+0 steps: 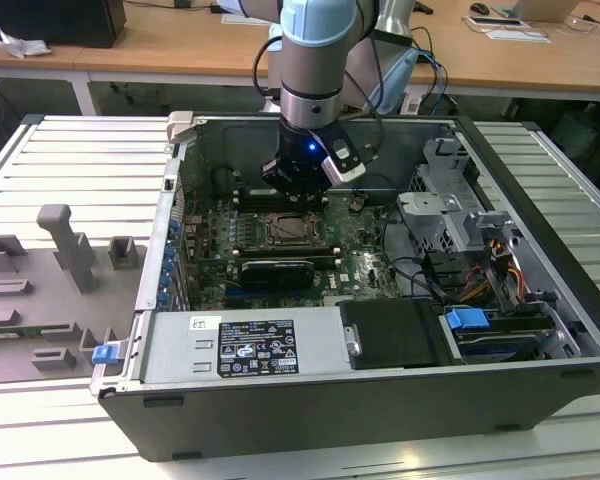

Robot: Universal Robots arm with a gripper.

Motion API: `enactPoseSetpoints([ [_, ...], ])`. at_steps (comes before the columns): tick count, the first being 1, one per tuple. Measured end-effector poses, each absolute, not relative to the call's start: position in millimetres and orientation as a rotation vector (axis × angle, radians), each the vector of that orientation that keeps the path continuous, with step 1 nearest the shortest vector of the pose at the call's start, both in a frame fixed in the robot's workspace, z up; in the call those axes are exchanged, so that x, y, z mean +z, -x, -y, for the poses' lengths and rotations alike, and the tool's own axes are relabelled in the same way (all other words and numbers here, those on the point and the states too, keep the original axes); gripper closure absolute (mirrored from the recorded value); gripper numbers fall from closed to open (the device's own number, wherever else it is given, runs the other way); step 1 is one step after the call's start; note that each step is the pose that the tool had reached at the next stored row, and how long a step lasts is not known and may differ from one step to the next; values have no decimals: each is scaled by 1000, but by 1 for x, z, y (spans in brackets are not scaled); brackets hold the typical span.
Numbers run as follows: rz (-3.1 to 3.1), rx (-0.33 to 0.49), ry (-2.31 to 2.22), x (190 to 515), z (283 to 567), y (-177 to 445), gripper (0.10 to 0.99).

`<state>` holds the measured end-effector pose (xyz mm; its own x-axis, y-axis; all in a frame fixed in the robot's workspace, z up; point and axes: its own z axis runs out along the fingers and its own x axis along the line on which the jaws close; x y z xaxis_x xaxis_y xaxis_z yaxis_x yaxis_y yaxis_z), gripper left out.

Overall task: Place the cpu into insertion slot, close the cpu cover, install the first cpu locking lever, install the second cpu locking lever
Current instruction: 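Install the first cpu locking lever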

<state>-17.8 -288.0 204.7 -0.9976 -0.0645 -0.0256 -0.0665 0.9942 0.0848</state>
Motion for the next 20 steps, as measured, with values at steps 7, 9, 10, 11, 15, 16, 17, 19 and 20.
enactPoseSetpoints([
  [7, -3115, 119, 103, 202, 288, 17, 980],
  [9, -3115, 118, 102, 202, 288, 17, 980],
  [10, -3115, 118, 102, 202, 288, 17, 980],
  [11, -3115, 118, 102, 202, 288, 17, 980],
  [15, -3115, 119, 102, 209, 288, 17, 980],
  [16, -3115, 119, 102, 214, 288, 17, 980],
  [17, -3115, 118, 102, 218, 288, 17, 980],
  [19, -3115, 119, 103, 218, 288, 17, 980],
  [20, -3115, 119, 102, 218, 288, 17, 980],
])
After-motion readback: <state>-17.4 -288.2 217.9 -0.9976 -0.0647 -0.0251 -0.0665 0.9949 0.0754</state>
